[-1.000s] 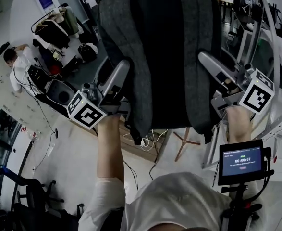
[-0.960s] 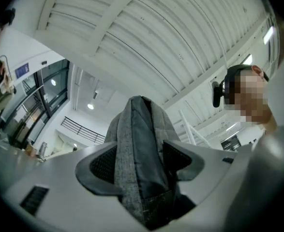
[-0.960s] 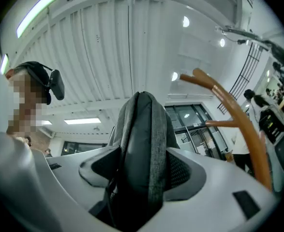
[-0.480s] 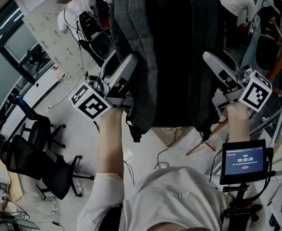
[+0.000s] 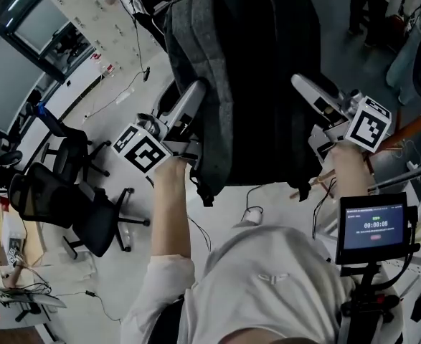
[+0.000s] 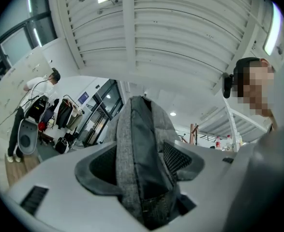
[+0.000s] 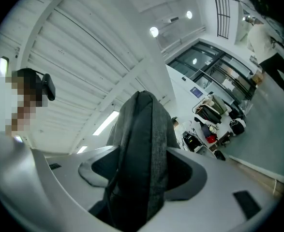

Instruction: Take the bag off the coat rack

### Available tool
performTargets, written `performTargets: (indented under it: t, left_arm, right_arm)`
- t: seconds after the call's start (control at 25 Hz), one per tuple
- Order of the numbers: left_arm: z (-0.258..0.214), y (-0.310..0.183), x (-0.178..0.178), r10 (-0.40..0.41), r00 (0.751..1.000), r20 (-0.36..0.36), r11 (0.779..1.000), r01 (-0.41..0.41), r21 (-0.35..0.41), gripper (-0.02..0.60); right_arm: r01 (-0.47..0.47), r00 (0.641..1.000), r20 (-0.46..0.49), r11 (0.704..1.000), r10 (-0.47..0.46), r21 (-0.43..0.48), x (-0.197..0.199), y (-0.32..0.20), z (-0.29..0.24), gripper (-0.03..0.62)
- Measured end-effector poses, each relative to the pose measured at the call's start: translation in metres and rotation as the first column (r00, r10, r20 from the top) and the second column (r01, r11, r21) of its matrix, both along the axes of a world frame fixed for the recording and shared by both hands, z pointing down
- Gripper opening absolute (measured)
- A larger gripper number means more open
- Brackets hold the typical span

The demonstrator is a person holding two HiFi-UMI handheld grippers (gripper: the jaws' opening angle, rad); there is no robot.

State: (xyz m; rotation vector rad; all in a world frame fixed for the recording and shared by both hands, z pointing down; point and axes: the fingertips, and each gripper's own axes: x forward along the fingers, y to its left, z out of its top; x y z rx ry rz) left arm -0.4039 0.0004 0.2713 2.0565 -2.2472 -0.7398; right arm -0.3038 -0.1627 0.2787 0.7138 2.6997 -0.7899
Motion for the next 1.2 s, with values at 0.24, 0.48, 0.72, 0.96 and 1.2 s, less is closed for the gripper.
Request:
performTargets:
  t: [0.24, 0.48, 0.72, 0.96, 1.2]
  left_arm:
    - [0.05, 0.001, -0.022, -0.002, 0.994, -0.108, 0.999, -0.004, -0.049, 0.293]
    - [0.072, 0.003, -0.028, 0.0, 0.985, -0.172, 0.999, -0.009, -0.05, 0.294]
    - [0.087, -0.001, -0.031, 0.021, 0.974, -0.226, 0.998, -0.032, -0.045, 0.293]
    - [0.095, -0.001, -0.022, 0.028, 0.973, -0.231, 0.998, -0.04, -0.048, 0.293]
    - [0.1, -0.002, -0.015, 0.016, 0.972, -0.232, 0.998, -0.03, -0.057, 0.293]
  right_arm:
    - [-0.014, 0.992, -0.122, 0.998, 0.007, -0.057, -0.023, -0.003, 0.053, 0.291]
    - [-0.011, 0.984, -0.178, 0.998, -0.001, -0.066, -0.029, -0.003, 0.072, 0.291]
    - [-0.02, 0.976, -0.217, 0.998, 0.006, -0.064, -0.031, -0.005, 0.081, 0.293]
    - [-0.036, 0.975, -0.223, 0.998, 0.022, -0.06, -0.02, -0.004, 0.09, 0.293]
    - [-0.014, 0.98, -0.199, 0.998, 0.003, -0.053, -0.016, -0.001, 0.092, 0.291]
